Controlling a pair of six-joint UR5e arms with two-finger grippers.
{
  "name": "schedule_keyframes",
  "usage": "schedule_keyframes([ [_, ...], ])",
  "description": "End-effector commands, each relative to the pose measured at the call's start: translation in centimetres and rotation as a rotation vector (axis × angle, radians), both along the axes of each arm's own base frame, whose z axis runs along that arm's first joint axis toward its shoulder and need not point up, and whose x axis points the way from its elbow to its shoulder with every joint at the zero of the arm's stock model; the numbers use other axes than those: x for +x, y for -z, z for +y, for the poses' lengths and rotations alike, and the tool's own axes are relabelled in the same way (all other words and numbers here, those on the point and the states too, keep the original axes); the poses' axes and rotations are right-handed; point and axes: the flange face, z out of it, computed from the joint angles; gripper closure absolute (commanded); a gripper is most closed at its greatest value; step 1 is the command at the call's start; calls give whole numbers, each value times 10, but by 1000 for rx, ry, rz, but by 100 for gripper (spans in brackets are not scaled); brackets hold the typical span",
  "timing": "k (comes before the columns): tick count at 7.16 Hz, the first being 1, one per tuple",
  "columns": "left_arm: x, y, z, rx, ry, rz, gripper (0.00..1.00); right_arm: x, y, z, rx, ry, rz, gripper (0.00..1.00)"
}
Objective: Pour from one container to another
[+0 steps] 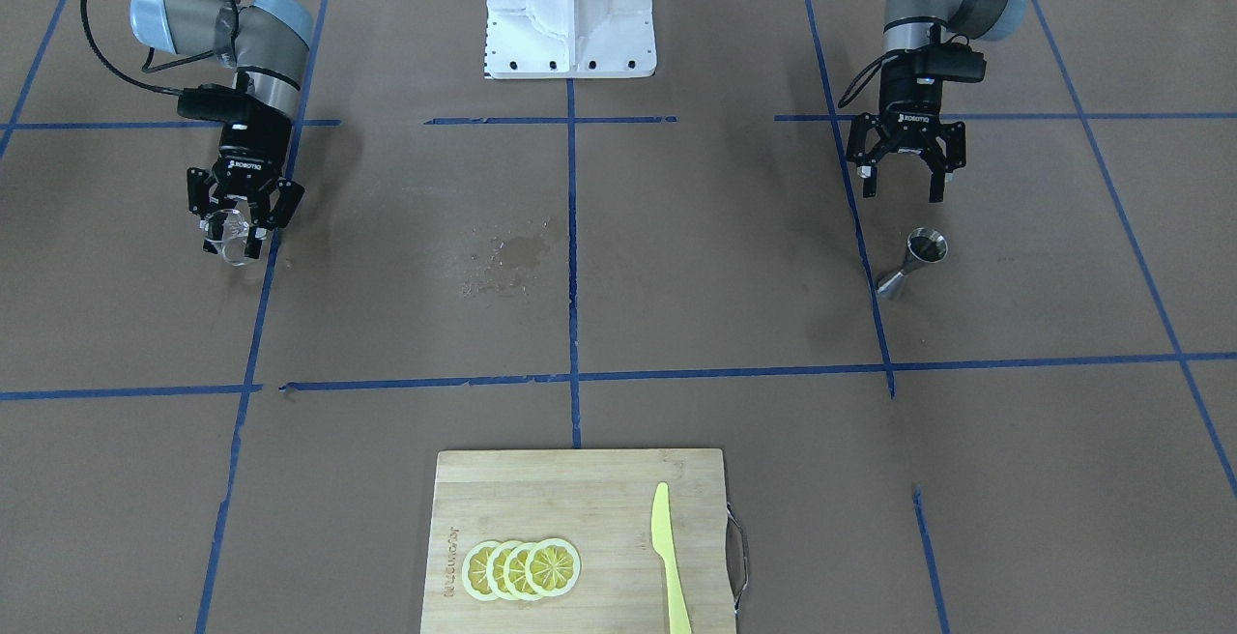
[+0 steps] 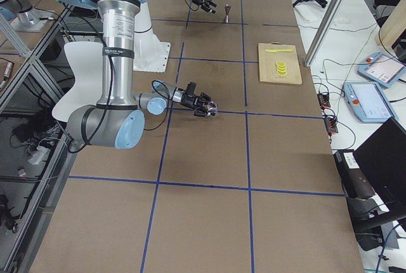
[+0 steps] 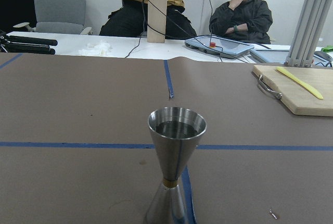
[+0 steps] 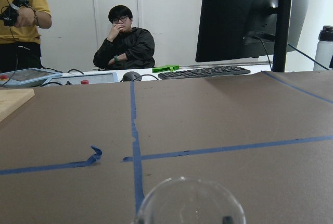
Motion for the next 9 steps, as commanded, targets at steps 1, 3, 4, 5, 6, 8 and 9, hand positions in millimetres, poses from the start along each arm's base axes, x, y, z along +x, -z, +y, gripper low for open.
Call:
schedule_keyframes([
  [1,0,1,2,0,-4,2,0,-3,-5,4,-4,8,6,100],
  [3,-1,6,2,1,-6,11,0,-3,-8,4,-5,10,14,53],
  [4,-1,8,3,-4,-18,18,0,-3,-9,4,-5,10,15,35],
  [5,-1,11,3,-5,-21,24,0,-3,-9,4,-6,11,15,21],
  [6,-5,9,4,-6,-23,18,0,-4,-9,4,-7,11,13,3],
  [8,-11,17,5,-6,-28,32,0,-3,-2,5,-17,19,1,0],
  [9,-11,19,6,-11,-39,37,0,3,-4,8,-50,41,3,0],
])
